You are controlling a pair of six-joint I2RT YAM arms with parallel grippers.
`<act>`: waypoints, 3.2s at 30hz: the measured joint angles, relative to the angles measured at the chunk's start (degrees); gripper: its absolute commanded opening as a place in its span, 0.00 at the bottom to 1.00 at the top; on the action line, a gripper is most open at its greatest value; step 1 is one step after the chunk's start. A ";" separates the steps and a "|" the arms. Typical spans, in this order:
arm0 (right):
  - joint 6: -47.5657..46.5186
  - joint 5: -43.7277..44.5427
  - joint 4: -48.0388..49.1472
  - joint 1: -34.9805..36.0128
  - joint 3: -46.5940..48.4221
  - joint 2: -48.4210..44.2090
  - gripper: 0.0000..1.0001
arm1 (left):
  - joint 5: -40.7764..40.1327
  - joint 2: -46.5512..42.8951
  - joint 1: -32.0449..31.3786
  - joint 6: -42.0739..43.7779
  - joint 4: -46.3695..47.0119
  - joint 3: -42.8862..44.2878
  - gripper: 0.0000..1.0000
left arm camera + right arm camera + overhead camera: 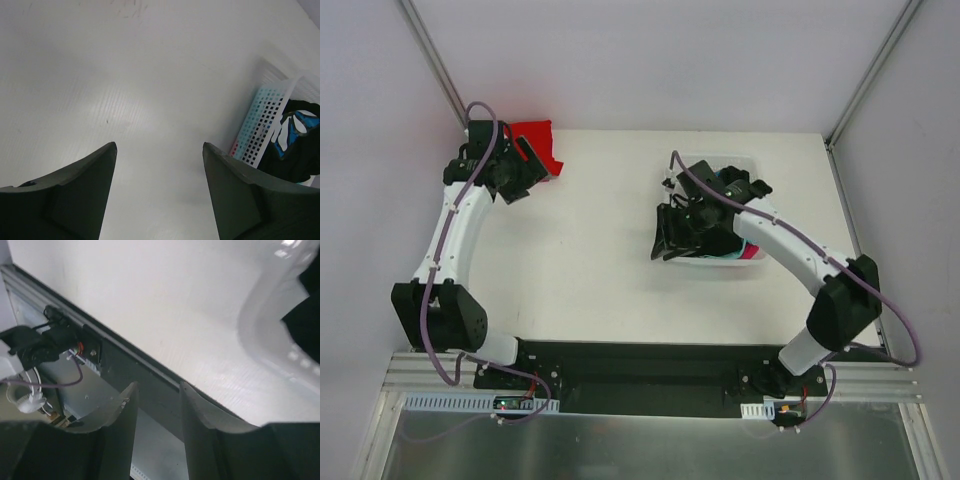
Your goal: Fold and stack the t-shirts
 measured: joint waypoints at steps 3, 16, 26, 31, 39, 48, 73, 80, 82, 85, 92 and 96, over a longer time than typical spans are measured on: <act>1.40 0.85 -0.04 4.48 -1.70 -5.66 0.41 | 1.51 4.37 0.35 0.17 0.07 3.82 0.68; 4.79 36.20 -13.68 5.40 4.74 -28.55 0.48 | 5.25 18.49 -12.85 2.40 1.03 9.60 0.68; 10.75 52.59 -22.40 5.35 2.91 -42.95 0.48 | -5.22 30.01 -29.16 6.45 0.22 23.78 0.66; 11.67 53.18 -24.06 5.35 1.40 -42.16 0.48 | -9.84 34.14 -32.57 6.45 -1.11 24.46 0.66; 11.82 52.92 -24.52 5.35 1.07 -41.94 0.48 | -13.14 40.76 -35.87 5.42 -3.19 29.40 0.66; 11.78 52.92 -25.22 5.35 0.74 -43.10 0.48 | -14.69 41.05 -38.40 3.08 -4.22 30.34 0.65; 11.34 50.05 -25.20 5.35 -0.22 -42.91 0.48 | -14.32 39.30 -41.81 -4.63 -3.80 30.18 0.65; 11.34 49.86 -25.20 5.35 -0.22 -43.32 0.48 | -13.68 42.80 -42.18 -6.05 -3.80 30.47 0.65; 11.32 49.77 -25.20 5.35 -0.22 -43.56 0.50 | -14.62 42.58 -42.05 -6.40 -3.37 29.83 0.65; 11.30 49.66 -25.22 5.35 -0.22 -44.19 0.50 | -17.18 39.54 -41.35 -7.72 -1.62 23.41 0.65; 11.32 49.05 -25.18 5.35 -0.48 -46.21 0.50 | -21.90 24.87 -34.53 -8.85 -2.12 5.44 0.65; 11.32 48.33 -24.92 5.35 -1.07 -46.45 0.50 | -25.27 17.35 -27.15 -8.96 -4.35 -0.28 0.66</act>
